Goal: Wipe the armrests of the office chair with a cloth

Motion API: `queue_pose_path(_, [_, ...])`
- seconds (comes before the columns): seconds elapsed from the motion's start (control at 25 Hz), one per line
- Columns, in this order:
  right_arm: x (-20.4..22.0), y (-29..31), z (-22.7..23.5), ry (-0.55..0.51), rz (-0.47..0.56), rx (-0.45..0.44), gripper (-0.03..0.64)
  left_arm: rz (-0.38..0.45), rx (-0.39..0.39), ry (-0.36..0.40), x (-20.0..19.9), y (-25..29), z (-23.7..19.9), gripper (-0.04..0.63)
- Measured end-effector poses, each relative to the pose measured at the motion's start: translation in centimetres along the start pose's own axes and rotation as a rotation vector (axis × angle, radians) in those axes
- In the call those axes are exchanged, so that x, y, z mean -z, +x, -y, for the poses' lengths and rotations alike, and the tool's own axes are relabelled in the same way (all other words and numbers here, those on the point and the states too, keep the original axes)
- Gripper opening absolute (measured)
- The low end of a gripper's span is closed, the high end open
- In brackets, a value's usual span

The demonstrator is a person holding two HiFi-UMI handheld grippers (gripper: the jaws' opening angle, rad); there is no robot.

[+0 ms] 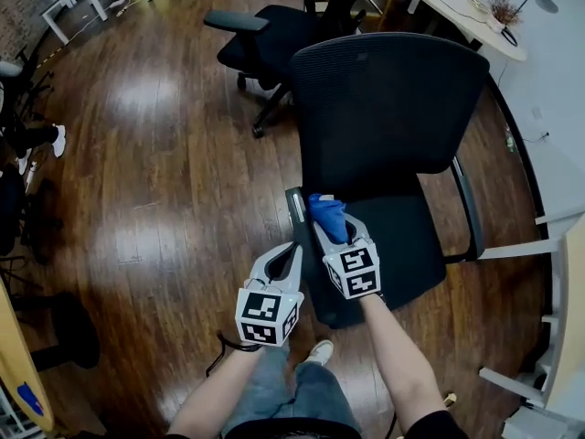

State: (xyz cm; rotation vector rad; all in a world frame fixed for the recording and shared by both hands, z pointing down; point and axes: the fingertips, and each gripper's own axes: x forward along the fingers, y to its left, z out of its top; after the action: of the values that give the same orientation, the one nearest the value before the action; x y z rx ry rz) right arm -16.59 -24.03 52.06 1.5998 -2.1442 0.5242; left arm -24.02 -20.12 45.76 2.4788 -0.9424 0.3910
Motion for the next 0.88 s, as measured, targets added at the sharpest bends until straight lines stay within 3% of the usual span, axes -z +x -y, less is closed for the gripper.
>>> queue_pose_path(0.48, [0.5,4.5,1.1,-0.003,-0.01,-0.022,0.135,-0.045,0.009,0.021,-0.3,2.0,-2.8,0.003])
queue_pose_path(0.88, [2.6,1.9,0.3,0.017,-0.021,-0.038,0.135,-0.051,-0.007,0.016,1.2,1.0,-1.2,0.003])
